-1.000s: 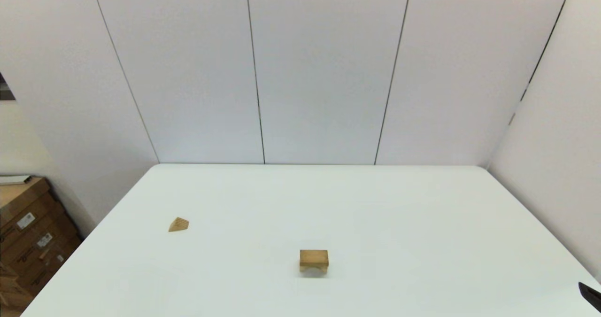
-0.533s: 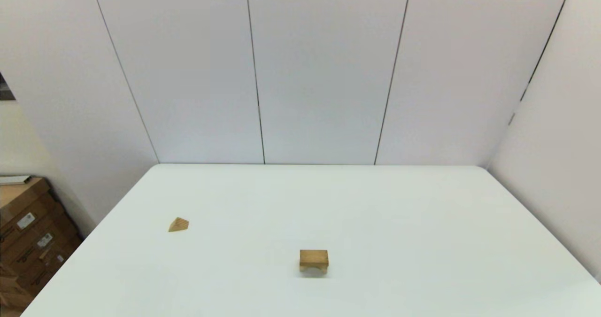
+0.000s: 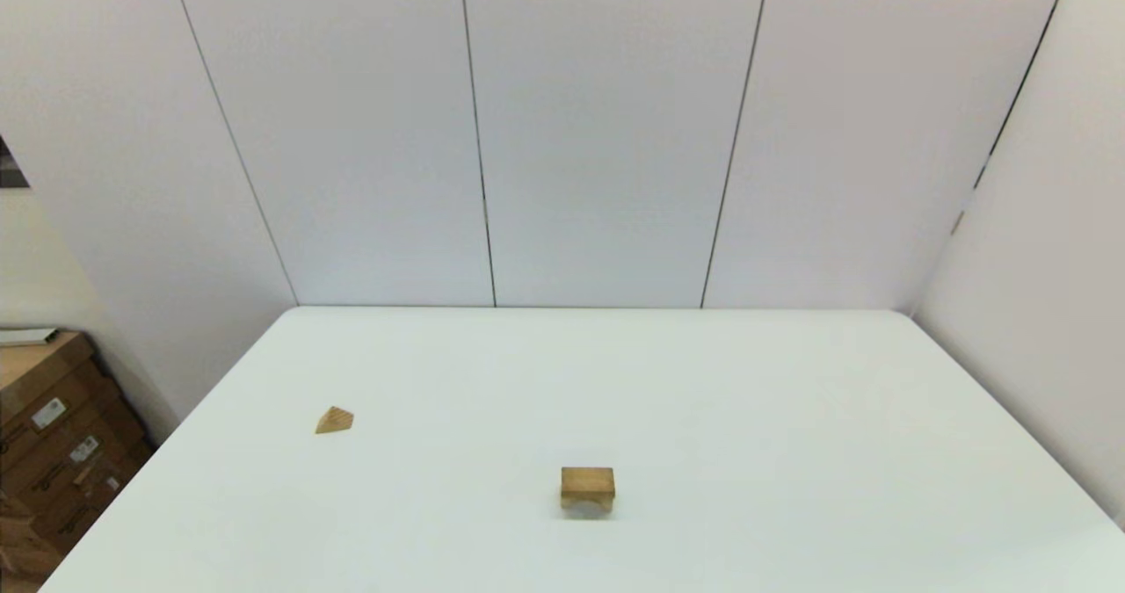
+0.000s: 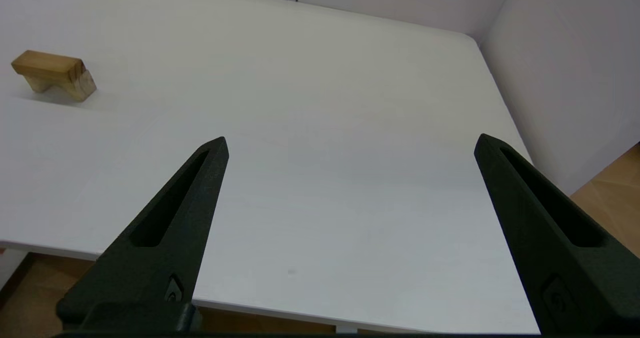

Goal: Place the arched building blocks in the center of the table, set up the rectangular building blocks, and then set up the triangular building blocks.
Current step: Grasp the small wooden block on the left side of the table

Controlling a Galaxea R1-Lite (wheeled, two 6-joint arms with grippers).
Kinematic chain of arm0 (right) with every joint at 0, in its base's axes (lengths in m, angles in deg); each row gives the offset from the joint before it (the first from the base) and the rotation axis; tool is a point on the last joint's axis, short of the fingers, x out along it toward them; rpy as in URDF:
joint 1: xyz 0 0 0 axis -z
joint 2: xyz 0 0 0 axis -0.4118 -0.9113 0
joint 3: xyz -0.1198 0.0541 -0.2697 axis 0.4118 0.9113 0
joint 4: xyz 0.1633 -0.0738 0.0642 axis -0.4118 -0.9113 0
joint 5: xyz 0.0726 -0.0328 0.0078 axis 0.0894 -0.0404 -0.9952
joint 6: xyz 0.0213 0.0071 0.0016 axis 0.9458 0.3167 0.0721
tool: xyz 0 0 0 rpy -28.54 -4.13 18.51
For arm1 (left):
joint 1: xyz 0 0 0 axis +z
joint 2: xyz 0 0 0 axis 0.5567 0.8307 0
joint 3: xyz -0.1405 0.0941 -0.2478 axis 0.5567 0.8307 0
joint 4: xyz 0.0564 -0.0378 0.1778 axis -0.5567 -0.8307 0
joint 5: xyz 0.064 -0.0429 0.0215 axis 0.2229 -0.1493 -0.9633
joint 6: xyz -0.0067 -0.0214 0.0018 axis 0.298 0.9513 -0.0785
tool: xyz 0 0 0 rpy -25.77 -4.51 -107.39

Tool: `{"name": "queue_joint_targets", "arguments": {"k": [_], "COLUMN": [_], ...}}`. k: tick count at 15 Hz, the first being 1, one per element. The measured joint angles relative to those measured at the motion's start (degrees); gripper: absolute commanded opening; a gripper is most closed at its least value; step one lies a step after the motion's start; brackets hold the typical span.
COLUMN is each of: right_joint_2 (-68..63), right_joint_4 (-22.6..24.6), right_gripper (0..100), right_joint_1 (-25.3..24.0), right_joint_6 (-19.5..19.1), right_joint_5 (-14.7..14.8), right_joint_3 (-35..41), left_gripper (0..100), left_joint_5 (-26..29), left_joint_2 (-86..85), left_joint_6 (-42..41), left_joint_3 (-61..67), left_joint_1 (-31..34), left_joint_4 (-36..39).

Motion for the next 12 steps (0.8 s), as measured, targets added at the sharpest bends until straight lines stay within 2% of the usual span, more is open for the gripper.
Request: {"name": "queue_joint_targets", "arguments": {"k": [3, 4, 12], "right_joint_2": [1.4, 1.5, 1.7], "right_joint_4": [8.1, 9.1, 9.4], "right_gripper": [100, 100, 100], "right_joint_1": [0.1, 0.1, 0.1], "right_joint_6": [1.5, 2.4, 6.2], "right_joint_5": [-0.1, 0.0, 0.2], "right_joint_3": [3.4, 3.9, 4.4], "left_gripper": [100, 100, 100], "left_joint_5": [0.0, 0.0, 0.0], "left_joint_2": [0.0, 0.0, 0.0], "left_joint_6": [0.0, 0.0, 0.0], "left_joint_3": [0.0, 0.0, 0.0], "left_joint_1": [0.0, 0.0, 0.0], "left_joint_4": [0.0, 0.0, 0.0]}}
